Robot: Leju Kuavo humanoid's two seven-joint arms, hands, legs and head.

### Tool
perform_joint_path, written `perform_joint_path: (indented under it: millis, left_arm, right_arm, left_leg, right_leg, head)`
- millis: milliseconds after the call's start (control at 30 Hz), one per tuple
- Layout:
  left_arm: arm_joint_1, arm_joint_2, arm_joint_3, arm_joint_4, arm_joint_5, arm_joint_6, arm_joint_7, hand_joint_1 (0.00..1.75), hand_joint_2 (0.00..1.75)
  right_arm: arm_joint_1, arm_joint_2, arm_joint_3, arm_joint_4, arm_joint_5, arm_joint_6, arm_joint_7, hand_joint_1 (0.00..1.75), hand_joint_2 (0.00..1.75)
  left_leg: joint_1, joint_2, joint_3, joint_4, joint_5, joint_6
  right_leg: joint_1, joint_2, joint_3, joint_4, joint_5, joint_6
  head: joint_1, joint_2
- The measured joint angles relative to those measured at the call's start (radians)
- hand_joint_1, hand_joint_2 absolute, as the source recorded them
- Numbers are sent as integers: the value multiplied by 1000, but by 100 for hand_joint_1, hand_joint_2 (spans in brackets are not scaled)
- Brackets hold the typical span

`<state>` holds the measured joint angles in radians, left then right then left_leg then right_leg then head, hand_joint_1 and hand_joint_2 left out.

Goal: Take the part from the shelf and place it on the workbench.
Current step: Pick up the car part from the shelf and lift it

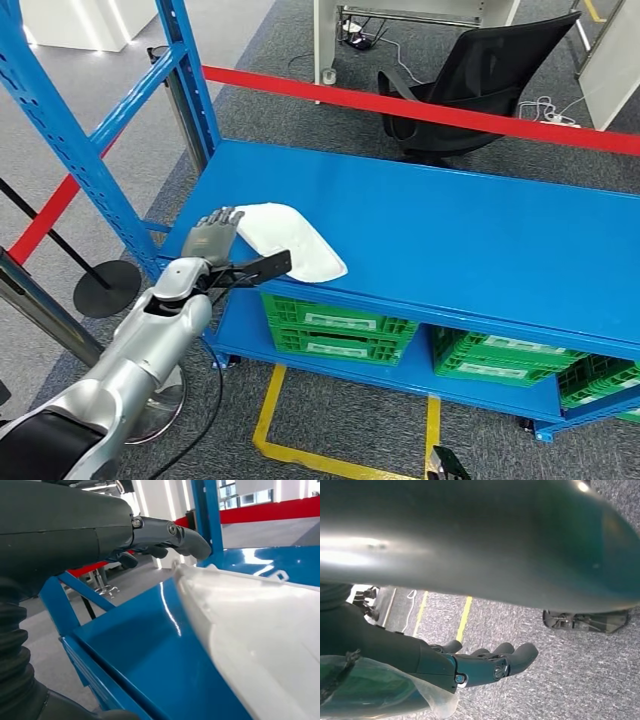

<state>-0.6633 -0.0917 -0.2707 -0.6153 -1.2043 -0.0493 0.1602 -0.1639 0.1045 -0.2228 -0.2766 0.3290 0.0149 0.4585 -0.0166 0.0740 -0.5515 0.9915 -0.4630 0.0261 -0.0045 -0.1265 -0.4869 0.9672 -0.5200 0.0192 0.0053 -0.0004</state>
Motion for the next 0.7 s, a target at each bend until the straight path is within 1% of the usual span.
perform_joint_path:
  millis: [267,700]
  left_arm:
    - [-25,16,20,33,-1,7,-3,0,175]
    - [-27,15,24,44,-25,26,-26,0,175]
  right_arm:
    - [3,1,0,0,6,3,0,0,0]
    - [5,5,0,0,19,5,0,0,0]
  left_leg:
    - [0,0,0,0,0,0]
    - [0,0,0,0,0,0]
  right_leg:
    - [0,0,0,0,0,0]
    - [0,0,0,0,0,0]
  head:
    - [0,0]
    - [0,0]
